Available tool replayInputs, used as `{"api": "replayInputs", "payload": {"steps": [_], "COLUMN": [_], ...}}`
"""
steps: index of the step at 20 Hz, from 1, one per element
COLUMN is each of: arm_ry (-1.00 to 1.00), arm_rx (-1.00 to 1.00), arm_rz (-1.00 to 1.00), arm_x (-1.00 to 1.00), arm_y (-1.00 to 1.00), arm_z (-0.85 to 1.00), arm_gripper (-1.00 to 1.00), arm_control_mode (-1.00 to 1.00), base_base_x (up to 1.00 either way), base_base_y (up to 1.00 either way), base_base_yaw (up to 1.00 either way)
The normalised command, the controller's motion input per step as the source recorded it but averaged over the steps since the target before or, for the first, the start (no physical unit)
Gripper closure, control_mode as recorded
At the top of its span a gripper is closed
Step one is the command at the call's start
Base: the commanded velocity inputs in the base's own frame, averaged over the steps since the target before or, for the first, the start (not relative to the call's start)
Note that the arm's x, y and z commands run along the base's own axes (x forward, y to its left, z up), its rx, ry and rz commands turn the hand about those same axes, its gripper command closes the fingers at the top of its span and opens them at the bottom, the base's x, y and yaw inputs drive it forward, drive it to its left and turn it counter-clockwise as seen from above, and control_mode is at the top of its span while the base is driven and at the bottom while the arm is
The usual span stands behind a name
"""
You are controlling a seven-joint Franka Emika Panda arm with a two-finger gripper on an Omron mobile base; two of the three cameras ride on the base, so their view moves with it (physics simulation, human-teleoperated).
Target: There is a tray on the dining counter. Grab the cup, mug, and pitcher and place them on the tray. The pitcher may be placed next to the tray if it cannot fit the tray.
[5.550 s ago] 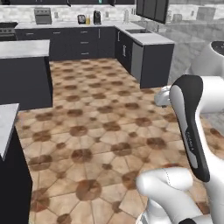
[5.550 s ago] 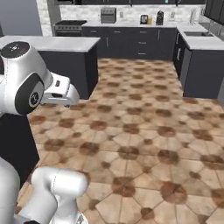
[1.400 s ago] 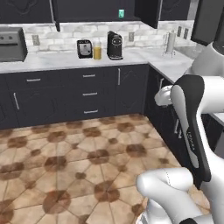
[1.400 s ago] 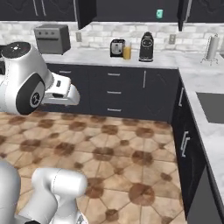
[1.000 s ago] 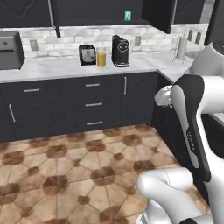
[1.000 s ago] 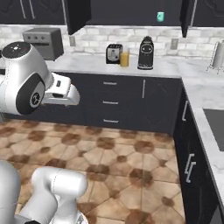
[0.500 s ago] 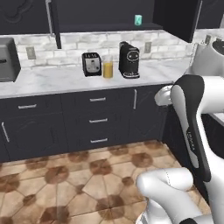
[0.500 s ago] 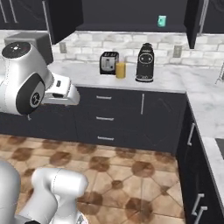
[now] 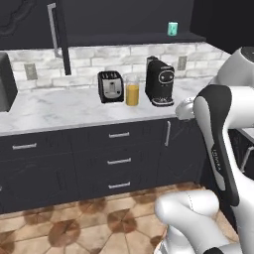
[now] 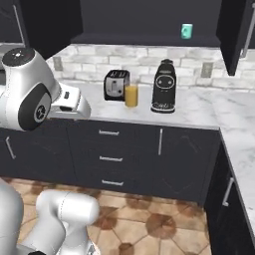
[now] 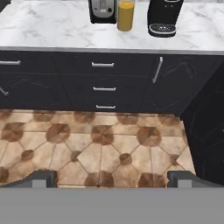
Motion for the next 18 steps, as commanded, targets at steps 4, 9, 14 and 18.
{"api": "replayInputs", "payload": {"steps": [4, 9, 14, 18], "arm_ry": [0.00, 0.00, 0.00, 0.00], "arm_rx": [0.00, 0.00, 0.00, 0.00], "arm_rz": [0.00, 0.00, 0.00, 0.00], "arm_x": [0.00, 0.00, 0.00, 0.00], "arm_y": [0.00, 0.00, 0.00, 0.00], "arm_z": [0.00, 0.00, 0.00, 0.00], "arm_gripper": [-1.00, -1.00, -1.00, -1.00], "arm_control_mode": [1.00, 1.00, 1.00, 1.00], "base_base_x": [1.00, 1.00, 1.00, 0.94], "base_base_y": [-0.12, -0.14, -0.15, -0.21], "base_base_yaw": [0.01, 0.01, 0.01, 0.01]}}
